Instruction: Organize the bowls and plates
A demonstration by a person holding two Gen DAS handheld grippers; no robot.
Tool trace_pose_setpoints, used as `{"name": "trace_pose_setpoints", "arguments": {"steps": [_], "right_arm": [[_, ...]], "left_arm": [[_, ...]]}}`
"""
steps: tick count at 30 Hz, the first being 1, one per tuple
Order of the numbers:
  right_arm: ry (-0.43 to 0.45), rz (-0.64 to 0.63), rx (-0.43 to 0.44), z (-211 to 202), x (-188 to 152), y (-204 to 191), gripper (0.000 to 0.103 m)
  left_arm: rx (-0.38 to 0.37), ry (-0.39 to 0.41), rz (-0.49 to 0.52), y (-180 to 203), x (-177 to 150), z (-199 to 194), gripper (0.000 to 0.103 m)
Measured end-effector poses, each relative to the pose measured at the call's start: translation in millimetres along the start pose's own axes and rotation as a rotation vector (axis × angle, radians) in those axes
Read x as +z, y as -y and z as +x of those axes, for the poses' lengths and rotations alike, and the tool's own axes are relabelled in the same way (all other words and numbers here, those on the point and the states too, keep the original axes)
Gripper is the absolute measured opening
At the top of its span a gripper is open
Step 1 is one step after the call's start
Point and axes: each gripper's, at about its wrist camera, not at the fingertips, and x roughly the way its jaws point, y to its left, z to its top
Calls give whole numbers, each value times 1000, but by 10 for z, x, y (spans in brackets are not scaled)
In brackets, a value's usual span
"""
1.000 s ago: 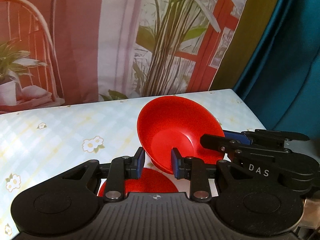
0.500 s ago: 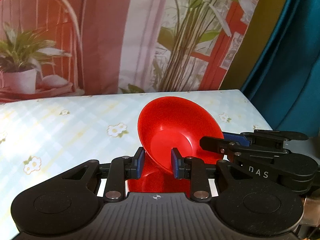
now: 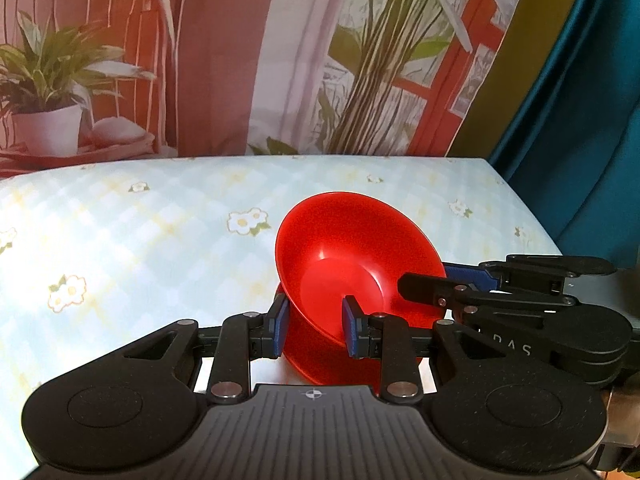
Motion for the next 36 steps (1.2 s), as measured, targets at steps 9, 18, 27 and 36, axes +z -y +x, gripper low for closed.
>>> {"name": "trace_pose_setpoints", "arguments": {"steps": [9, 18, 27, 36], "right_arm": [[-22, -9, -10, 28, -128, -14, 19], [-25, -28, -19, 17, -179, -37, 20], [-29, -50, -19, 7, -200, -57, 25], [-23, -64, -41, -21, -205, -38, 25]], "left_arm": [[0, -22, 6, 25, -63, 35, 30], [1, -29, 10, 38, -100, 46, 30], [10, -30, 7, 39, -113, 50, 30], [35, -19, -7, 11, -135, 29, 32]]}}
